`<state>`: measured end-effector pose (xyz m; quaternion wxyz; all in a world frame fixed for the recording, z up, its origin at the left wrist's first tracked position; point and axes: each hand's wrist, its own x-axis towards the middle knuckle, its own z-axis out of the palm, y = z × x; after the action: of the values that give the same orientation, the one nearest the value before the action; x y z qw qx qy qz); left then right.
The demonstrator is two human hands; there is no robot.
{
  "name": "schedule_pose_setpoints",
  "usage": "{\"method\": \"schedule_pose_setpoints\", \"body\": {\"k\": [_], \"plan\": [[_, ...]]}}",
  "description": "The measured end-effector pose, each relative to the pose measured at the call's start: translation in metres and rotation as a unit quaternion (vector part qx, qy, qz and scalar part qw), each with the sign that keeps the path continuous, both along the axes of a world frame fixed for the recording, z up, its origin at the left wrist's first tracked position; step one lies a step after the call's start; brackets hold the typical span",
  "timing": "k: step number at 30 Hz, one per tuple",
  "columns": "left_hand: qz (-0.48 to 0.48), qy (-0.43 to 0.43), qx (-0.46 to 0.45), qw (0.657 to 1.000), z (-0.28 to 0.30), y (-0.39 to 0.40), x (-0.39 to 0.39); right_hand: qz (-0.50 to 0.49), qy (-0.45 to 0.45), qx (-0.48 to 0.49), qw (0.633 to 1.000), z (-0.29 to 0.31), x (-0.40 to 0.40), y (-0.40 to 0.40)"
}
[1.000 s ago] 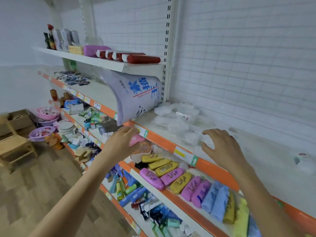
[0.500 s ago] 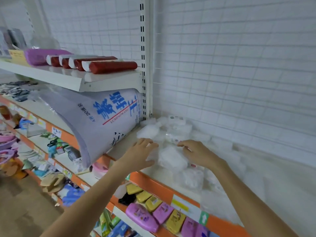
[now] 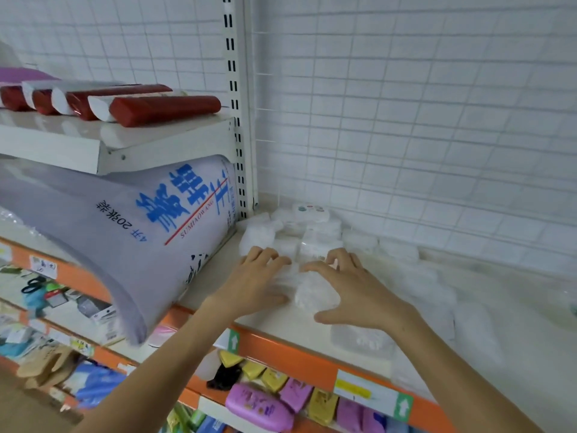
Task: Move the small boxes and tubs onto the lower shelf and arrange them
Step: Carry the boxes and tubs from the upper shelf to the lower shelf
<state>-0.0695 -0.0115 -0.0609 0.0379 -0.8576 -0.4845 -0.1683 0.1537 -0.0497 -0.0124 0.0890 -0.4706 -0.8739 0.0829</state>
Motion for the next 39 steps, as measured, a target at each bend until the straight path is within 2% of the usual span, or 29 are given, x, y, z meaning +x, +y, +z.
{"method": "schedule_pose_setpoints", "body": {"k": [3,7,10,13,17,19,25,28,30,39], "plan": [[-0.033,-0.015,-0.029,0.999,0.001,0.005,-0.006,-0.035,0.030,-0.017,0.999,-0.002,0.003,0.007],[-0.070,-0.078,-0.063,0.993,0.005,0.008,-0.010,-0.069,0.096,-0.038,0.992,-0.008,0.007,0.011],[-0.076,-0.151,-0.084,0.982,0.007,0.007,-0.011,-0.101,0.211,-0.053,0.971,-0.008,0.013,0.012],[-0.072,-0.257,-0.111,0.957,0.020,0.007,-0.011,-0.141,0.324,-0.065,0.933,0.000,0.018,0.010],[-0.094,-0.367,-0.225,0.898,0.032,0.009,-0.009,-0.195,0.382,-0.041,0.903,0.007,0.023,0.008],[-0.090,-0.386,-0.244,0.885,0.033,0.011,-0.007,-0.205,0.399,-0.043,0.893,0.005,0.023,0.007],[-0.073,-0.367,-0.220,0.901,0.027,0.007,-0.001,-0.224,0.379,-0.029,0.897,-0.006,0.022,0.011],[-0.076,-0.303,-0.244,0.918,0.017,0.010,-0.009,-0.240,0.322,-0.096,0.911,-0.008,0.023,0.008],[-0.063,-0.280,-0.227,0.931,0.012,0.010,-0.010,-0.225,0.280,-0.129,0.924,-0.006,0.023,0.005],[-0.022,-0.239,-0.118,0.963,0.009,0.012,-0.017,-0.246,0.215,-0.036,0.944,-0.007,0.018,-0.002]]}}
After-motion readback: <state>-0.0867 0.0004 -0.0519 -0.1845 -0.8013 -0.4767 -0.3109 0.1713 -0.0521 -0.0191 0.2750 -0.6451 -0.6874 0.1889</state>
